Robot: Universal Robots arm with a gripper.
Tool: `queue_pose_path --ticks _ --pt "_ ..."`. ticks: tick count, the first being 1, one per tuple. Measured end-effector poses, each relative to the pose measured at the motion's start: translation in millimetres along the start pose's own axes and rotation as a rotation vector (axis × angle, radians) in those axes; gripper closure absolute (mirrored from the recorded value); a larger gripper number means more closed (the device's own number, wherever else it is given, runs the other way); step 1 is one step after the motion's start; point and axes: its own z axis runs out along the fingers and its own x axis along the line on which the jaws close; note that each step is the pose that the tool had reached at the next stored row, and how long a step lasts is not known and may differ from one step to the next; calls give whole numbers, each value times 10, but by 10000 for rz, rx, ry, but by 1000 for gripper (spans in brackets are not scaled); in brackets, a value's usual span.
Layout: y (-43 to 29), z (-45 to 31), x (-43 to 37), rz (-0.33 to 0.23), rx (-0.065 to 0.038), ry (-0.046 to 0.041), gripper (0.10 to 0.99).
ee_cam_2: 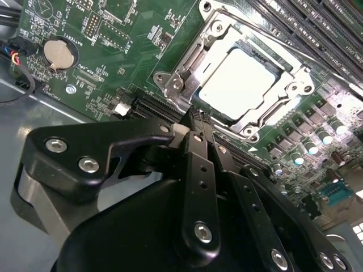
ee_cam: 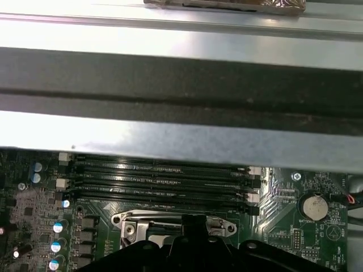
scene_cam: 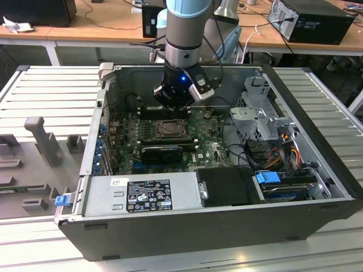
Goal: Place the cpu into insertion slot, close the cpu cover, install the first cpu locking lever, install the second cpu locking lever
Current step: 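Install the second cpu locking lever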
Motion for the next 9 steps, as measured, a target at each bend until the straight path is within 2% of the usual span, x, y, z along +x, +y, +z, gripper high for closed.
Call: queue_pose_path --ticks 5,9 --pt "-42 2 3 0 -1 -1 980" --pt "-48 -5 3 1 2 1 980"
